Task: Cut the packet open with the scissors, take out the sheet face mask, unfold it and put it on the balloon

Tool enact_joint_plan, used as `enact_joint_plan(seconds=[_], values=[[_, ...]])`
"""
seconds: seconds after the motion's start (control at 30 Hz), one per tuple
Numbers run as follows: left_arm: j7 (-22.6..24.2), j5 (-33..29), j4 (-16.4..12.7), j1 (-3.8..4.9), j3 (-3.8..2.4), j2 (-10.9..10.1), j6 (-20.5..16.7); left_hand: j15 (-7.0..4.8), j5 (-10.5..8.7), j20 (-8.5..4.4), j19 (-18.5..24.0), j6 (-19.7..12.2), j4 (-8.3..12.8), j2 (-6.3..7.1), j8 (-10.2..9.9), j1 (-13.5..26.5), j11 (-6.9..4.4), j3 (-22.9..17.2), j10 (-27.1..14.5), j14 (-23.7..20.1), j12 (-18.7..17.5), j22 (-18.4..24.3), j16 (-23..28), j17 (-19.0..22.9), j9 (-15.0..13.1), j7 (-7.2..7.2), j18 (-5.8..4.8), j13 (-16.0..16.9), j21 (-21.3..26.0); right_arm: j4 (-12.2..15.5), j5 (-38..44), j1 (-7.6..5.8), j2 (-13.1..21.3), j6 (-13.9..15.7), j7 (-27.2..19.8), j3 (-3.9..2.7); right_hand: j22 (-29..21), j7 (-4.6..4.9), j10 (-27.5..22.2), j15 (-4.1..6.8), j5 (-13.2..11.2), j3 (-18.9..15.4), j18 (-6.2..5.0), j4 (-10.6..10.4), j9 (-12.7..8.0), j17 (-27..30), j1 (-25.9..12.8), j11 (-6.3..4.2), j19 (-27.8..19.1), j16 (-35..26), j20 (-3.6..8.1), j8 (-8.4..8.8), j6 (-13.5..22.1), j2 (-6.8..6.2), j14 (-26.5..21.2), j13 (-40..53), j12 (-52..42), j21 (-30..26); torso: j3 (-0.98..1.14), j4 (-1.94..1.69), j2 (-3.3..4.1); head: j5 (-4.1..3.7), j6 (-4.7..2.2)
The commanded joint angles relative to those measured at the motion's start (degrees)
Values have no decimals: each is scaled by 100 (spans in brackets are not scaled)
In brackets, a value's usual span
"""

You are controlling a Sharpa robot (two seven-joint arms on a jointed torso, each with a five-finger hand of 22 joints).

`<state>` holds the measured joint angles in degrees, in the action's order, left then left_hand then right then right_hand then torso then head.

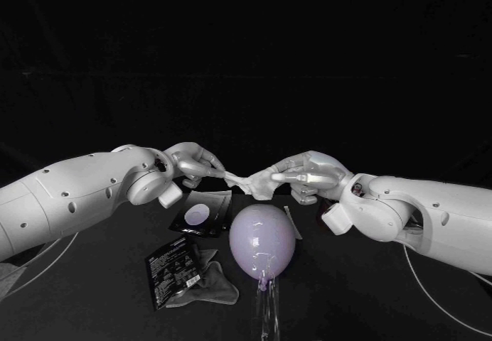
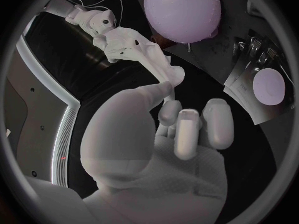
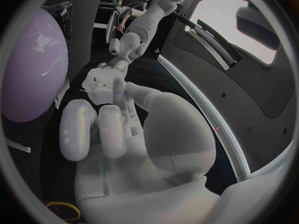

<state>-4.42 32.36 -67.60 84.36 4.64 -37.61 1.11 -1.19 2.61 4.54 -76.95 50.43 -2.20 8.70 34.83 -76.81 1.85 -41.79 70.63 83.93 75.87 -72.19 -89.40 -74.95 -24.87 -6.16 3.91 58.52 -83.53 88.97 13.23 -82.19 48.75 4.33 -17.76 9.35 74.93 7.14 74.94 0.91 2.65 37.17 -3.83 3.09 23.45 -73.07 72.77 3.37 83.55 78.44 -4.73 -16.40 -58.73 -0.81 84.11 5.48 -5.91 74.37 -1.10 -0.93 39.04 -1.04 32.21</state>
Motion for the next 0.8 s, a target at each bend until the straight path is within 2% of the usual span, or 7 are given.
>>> enact_joint_plan(seconds=[0.03,0.37,0.8], values=[[-77,-276,-35,-5,-2,4,-52,-23,31,-4,11,-17,0,-71,26,1,2,26,-4,543,-22,4,-37,-1317,-115,-8,-3,-2,7,-5,-37,-7,-6,-17,-94,-5,1006,-11,53,34,14,43,50,-7,7,-9,-13,-31,3,-3,5,-16,23,65,208,4,35,-19,2,0,4,7,2],[-174,-330,-81,-34,6,-32,15,-23,31,-4,11,-16,2,-69,28,0,2,27,-5,543,-24,4,-37,-1315,-116,-9,-3,-5,8,-104,-114,-85,-11,9,-119,-16,1007,-10,58,35,14,61,49,12,18,-5,-21,-32,1,-6,5,-29,27,62,206,8,38,-21,3,2,-1,-3,-12],[-576,-321,-70,-219,24,-26,-162,-22,32,-4,10,-14,10,-63,33,-4,3,29,3,538,-23,3,-35,-1302,-118,-12,-3,1,7,-214,-210,-320,5,29,-154,-56,1008,-9,59,35,14,68,49,18,21,-12,-23,-32,1,-1,5,-33,29,61,208,8,40,-20,-3,1,-1,-48,-39]])
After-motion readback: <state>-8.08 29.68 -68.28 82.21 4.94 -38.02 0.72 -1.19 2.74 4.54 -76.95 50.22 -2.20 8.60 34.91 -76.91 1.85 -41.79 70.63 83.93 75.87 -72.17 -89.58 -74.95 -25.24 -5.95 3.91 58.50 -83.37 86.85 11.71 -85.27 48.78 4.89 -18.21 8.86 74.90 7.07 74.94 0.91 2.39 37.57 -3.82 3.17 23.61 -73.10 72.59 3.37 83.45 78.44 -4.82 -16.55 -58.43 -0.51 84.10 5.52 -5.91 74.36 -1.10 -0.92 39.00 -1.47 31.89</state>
